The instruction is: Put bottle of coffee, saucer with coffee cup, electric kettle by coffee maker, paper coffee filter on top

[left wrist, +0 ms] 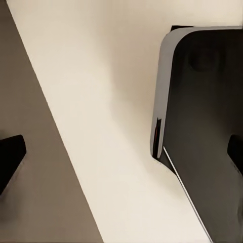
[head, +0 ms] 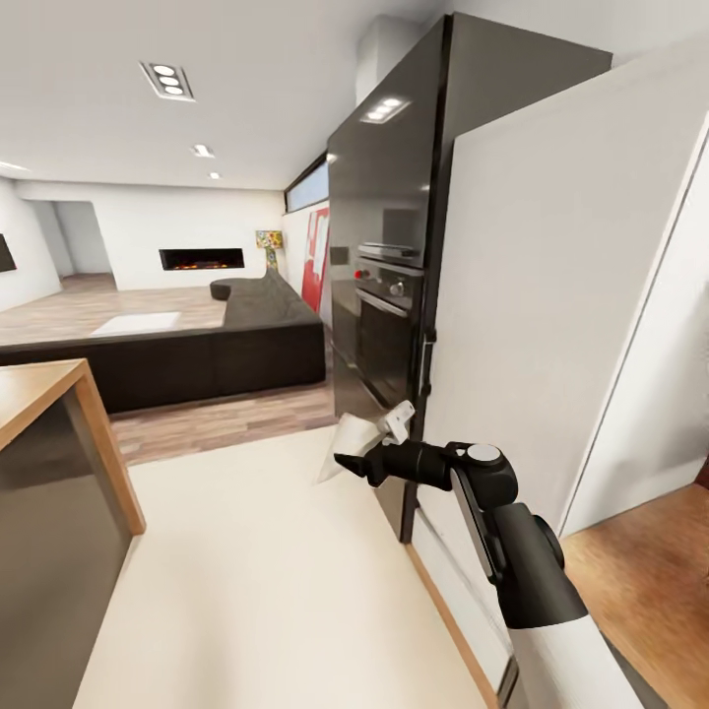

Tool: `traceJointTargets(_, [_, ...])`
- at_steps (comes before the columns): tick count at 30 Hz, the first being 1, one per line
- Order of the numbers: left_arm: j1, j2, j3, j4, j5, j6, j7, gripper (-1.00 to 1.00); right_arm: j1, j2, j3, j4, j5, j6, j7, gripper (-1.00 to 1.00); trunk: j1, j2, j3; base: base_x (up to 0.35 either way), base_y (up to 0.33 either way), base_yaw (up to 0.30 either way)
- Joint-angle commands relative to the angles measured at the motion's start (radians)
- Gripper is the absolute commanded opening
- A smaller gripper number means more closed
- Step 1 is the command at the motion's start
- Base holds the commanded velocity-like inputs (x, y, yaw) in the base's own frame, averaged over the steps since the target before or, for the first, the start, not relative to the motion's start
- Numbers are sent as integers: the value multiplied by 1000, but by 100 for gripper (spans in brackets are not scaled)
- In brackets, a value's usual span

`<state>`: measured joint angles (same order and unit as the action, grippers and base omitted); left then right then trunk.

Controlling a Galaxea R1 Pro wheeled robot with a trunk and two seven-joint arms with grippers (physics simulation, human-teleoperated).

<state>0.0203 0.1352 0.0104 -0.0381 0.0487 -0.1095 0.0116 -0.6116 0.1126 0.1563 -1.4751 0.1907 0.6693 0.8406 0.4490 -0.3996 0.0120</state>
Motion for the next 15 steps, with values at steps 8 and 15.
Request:
traceJointTargets(8, [1,0,0,-2,5,-14,1,100,-1,1,-1,-1,10,3,9,-100,1,0,0,234,175,-284])
traceJointTargets(15, [1,0,0,-2,5,-15,1,100,0,1,-1,-1,10,3,9,-100,1,0,0,20,21,-285])
